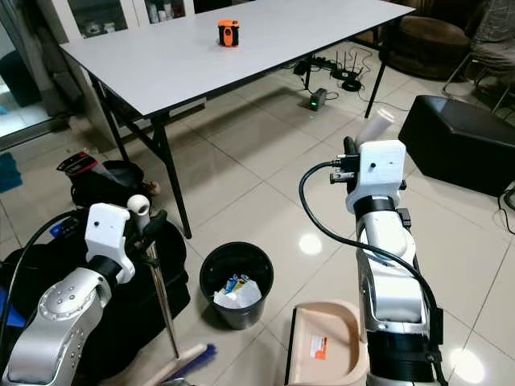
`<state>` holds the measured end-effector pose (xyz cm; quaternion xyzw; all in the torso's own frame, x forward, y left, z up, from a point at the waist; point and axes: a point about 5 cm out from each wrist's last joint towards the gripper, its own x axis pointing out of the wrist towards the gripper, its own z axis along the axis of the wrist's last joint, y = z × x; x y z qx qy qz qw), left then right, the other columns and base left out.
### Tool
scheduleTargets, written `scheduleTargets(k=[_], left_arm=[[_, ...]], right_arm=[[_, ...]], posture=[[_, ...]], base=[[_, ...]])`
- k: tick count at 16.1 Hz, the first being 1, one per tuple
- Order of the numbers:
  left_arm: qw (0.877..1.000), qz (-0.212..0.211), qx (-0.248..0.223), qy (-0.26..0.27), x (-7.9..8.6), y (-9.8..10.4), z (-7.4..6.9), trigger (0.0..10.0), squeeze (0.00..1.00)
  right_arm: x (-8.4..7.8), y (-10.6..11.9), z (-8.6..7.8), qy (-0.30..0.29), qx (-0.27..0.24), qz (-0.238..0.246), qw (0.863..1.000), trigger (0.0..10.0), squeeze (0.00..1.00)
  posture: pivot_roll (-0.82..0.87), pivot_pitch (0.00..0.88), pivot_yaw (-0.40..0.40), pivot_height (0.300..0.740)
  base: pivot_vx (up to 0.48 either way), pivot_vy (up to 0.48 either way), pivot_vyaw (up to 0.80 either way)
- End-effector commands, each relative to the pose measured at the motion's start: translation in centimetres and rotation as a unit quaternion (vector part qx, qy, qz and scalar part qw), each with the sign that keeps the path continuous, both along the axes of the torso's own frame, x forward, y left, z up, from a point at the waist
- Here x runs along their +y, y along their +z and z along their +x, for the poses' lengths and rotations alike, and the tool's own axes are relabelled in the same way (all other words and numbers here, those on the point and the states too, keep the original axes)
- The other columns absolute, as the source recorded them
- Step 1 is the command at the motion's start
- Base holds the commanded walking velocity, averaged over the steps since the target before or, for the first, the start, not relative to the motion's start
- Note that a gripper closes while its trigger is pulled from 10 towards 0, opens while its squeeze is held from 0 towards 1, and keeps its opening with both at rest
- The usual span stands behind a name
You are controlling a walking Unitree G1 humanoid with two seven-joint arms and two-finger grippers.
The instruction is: Sweep floor
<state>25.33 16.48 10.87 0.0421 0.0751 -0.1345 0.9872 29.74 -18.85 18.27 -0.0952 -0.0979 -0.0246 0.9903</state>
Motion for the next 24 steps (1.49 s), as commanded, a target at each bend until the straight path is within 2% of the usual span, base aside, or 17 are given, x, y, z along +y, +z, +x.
scheduleTargets(k=[1, 11, 13, 16, 21, 24], left_arm=[[1.0, 0.003, -0.013, -0.007, -0.3, 0.7, 0.4, 10.0, 0.0], [1.0, -0.001, -0.013, -0.016, -0.9, 0.9, 0.4, 10.0, 0.0], [1.0, 0.006, -0.01, -0.018, -0.9, 0.9, 0.4, 10.0, 0.0], [1.0, 0.004, -0.008, -0.028, -1.2, 1.0, 0.5, 10.0, 0.0], [0.999, -0.003, -0.007, -0.036, -1.6, 1.1, 1.0, 10.0, 0.0], [1.0, 0.002, -0.017, -0.022, -1.6, 1.2, 1.4, 10.0, 0.0]], right_arm=[[0.2, 0.5, -0.3, 0.008, -0.006, -0.009, 1.0, 10.0, 0.0], [0.3, 0.0, -0.9, 0.008, 0.016, 0.005, 1.0, 10.0, 0.0], [-0.2, -0.6, -1.1, -0.014, 0.036, 0.018, 0.999, 10.0, 0.0], [-0.9, -0.7, -1.7, -0.04, 0.04, 0.021, 0.998, 10.0, 0.0], [-1.3, -0.7, -2.4, -0.051, 0.047, 0.012, 0.998, 10.0, 0.0], [-1.5, -0.5, -2.6, -0.052, 0.048, 0.004, 0.998, 10.0, 0.0]], posture=[[-0.02, 0.011, 0.01, 0.74], [-0.04, 0.02, 0.01, 0.74], [-0.04, 0.024, 0.015, 0.74], [-0.05, 0.028, 0.028, 0.74], [-0.08, 0.026, 0.036, 0.74], [-0.08, 0.023, 0.033, 0.74]], base=[[-0.24, 0.0, 0.0], [-0.339, 0.0, 0.0], [0.0, 0.0, -0.67], [0.0, 0.0, -0.8], [0.0, 0.0, -0.8], [0.0, 0.0, -0.8]])
